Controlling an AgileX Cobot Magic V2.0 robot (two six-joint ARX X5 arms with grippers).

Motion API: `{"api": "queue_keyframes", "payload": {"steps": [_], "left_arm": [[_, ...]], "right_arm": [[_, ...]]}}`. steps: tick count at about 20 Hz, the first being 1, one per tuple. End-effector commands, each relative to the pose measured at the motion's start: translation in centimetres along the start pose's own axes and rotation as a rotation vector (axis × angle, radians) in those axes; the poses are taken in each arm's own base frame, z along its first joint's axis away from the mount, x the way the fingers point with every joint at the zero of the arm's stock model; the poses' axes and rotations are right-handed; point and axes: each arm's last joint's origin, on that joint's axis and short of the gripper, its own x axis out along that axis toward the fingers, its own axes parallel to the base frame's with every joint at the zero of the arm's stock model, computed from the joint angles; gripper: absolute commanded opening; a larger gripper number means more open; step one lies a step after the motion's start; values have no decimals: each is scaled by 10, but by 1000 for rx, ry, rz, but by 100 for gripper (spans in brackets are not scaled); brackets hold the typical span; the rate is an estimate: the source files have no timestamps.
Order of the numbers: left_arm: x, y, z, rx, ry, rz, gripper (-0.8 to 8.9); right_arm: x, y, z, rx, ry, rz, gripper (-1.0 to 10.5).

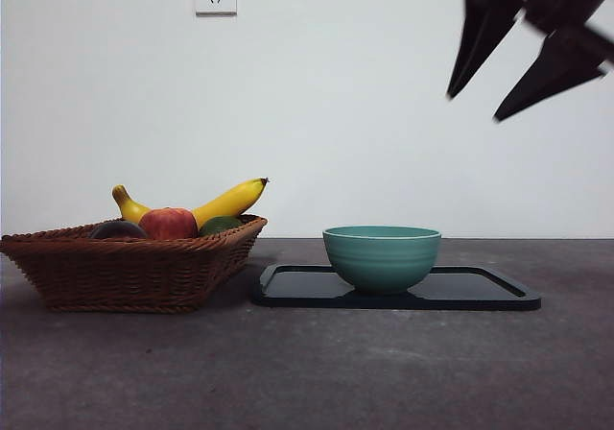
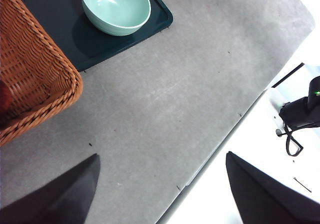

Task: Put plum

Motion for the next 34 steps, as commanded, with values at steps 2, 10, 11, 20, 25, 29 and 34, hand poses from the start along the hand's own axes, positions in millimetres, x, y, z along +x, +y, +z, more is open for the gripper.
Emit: {"api": "queue_keyframes", "payload": {"steps": [2,10,11,20,25,29,34], "left_arm": [[-1,-1,4,27,-12,-4,401],[-1,-1,4,27,-12,-4,401],[-1,-1,4,27,-12,-4,401],[-1,-1,3,18,0,-6,402],[-1,-1,3,18,0,-6,401],[-1,-1,3,18,0,-6,401],[-1,-1,3,18,0,-6,402]], "right_arm": [[38,-6,19,-13,57,-25,284],[109,-26,25,-12,150,-85,284],[115,-28,23,-11,161,-88,284],[142,-34,14,-12,198,-114,101],[142,-34,15,-15,184,-110,13],[136,-31,21,-20,146,-102,12],[86,-12,38,-51,34,-74,12]]}}
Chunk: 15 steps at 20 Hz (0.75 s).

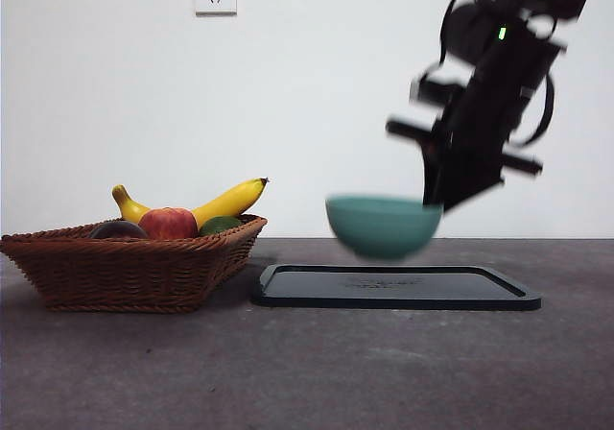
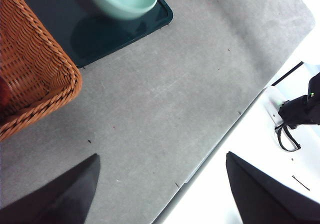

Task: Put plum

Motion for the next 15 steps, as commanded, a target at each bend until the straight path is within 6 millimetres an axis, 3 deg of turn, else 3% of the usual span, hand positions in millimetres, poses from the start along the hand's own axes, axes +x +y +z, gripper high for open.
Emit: {"api": "queue_keyframes", "payload": {"steps": [1,5,9,12,15], "left_arm": [[-1,-1,4,26,-10,-5,401],[-1,-1,4,26,-10,-5,401],[-1,-1,4,27,-10,-5,402],[-1,-1,4,26,-10,-5,401],[-1,-1,4,27,-10,-5,401]], "right_arm": [[-37,12,10,-31,-82,27,12],[-97,26,4,-74,-126,84,12],[-140,41,-17,-151,-89,95,12],[-153,50,-36,-190,-76,117,12],[-145,54,-63,-219,-34,132,12]]}}
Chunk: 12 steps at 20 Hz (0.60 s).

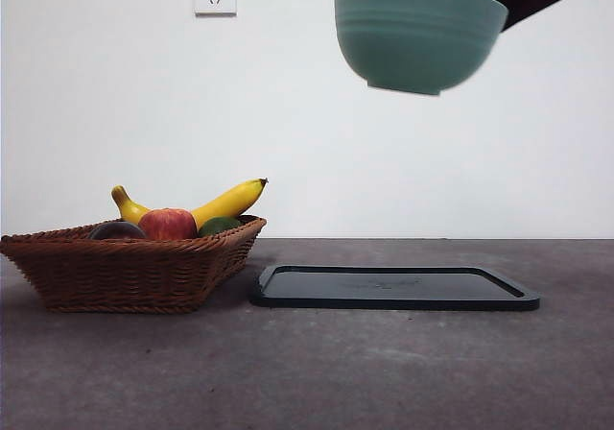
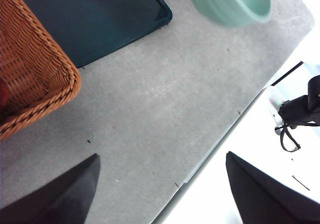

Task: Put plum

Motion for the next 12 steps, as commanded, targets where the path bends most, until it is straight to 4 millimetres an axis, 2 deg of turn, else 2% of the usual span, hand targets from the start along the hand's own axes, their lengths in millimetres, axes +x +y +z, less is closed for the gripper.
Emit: {"api": "queue_keyframes", "payload": {"steps": [1,9,12], "left_arm": [[-1,-1,4,27,-10,-5,401],[-1,-1,4,27,-10,-5,401],[-1,-1,4,26,-10,-5,401]], "right_arm": [[13,4,-15,-29,37,4,12],[71,8,-71,-26,121,25,12],[89,7,-84,-32,170,24,12]]}}
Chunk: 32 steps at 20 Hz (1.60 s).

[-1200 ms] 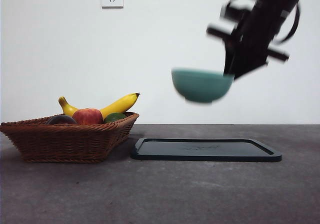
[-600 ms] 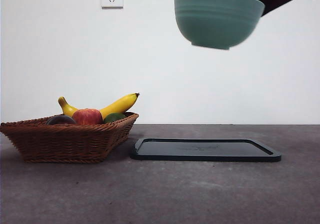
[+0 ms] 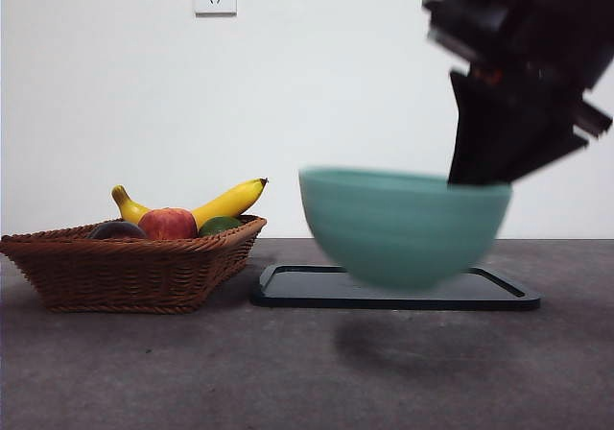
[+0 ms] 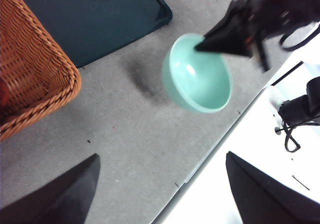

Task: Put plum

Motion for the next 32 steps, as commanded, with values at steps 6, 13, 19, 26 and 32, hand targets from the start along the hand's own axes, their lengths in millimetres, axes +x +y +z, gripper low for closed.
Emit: {"api": "queue_keyframes", "payload": {"steps": [6,13,19,26,32], "left_arm": [[-1,-1,4,26,-10,-5,401],[-1,-1,4,26,-10,-5,401],[-1,-1,4,26,-10,-5,401],[-1,-1,4,26,-9,-5,401],[-1,-1,4,26,-9,-5,401]], "right_arm": [[35,0,-2,-10,53,-46,12],[50,-3,-2,-5,80,-50,12],[50,-3,-3,1,85,-51,16],[46,-1,-1,24,66,-42,214],[-10,9,14,3,-94,-48,214]]}}
